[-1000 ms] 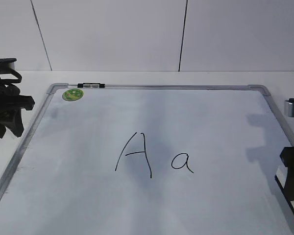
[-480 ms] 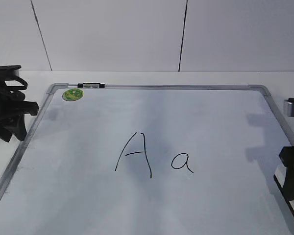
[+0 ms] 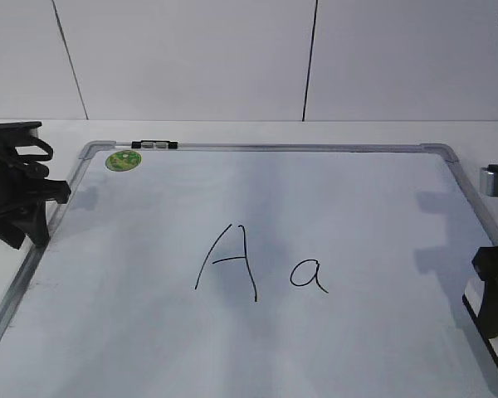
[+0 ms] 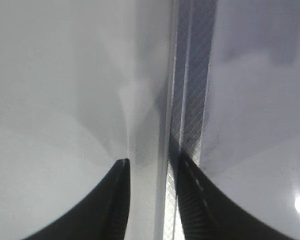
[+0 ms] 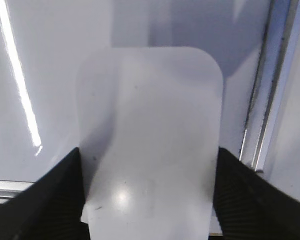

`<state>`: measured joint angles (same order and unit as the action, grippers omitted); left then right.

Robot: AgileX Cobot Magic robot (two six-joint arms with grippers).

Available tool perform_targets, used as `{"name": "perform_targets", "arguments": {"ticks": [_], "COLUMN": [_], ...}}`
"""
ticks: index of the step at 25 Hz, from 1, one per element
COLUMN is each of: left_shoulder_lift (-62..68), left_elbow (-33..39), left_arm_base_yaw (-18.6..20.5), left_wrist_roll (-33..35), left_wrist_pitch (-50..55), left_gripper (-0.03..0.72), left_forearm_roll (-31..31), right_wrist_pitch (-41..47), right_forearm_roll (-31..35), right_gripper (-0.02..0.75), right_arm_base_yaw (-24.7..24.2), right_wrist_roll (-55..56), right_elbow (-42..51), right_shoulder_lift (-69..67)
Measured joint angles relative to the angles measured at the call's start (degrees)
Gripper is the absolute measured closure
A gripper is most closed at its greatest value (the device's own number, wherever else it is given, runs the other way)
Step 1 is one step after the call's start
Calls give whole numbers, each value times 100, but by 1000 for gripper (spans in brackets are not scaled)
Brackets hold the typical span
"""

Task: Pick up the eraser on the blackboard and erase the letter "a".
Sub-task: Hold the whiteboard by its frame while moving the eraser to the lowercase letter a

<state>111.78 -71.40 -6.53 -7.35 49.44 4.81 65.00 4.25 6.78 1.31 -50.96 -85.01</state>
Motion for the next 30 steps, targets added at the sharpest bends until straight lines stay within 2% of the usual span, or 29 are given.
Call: {"name": "perform_targets", "arguments": {"ticks": [5,11,14,23,30], "left_shoulder_lift": [0,0,0,93,93], "left_elbow": [-11,-11,-11,-69,-69], "left_arm_base_yaw": [0,0,0,6,6], "left_wrist_roll": [0,0,0,94,149], "left_wrist_pitch": [12,-8,-8,38,38], "left_gripper": [462,559,584,606,654], "left_forearm_roll": [22,55,92,287,307], "right_wrist_pitch": [0,0,0,0,0], "right_forearm_roll": [0,0,0,0,0], "right_gripper": [194,194,194,195,195], "right_arm_base_yaw": [0,0,0,0,0], "right_wrist_roll": [0,-2,-12,-12,-12], "right_elbow": [0,0,0,0,0], "right_shoulder_lift": [0,0,0,0,0]}}
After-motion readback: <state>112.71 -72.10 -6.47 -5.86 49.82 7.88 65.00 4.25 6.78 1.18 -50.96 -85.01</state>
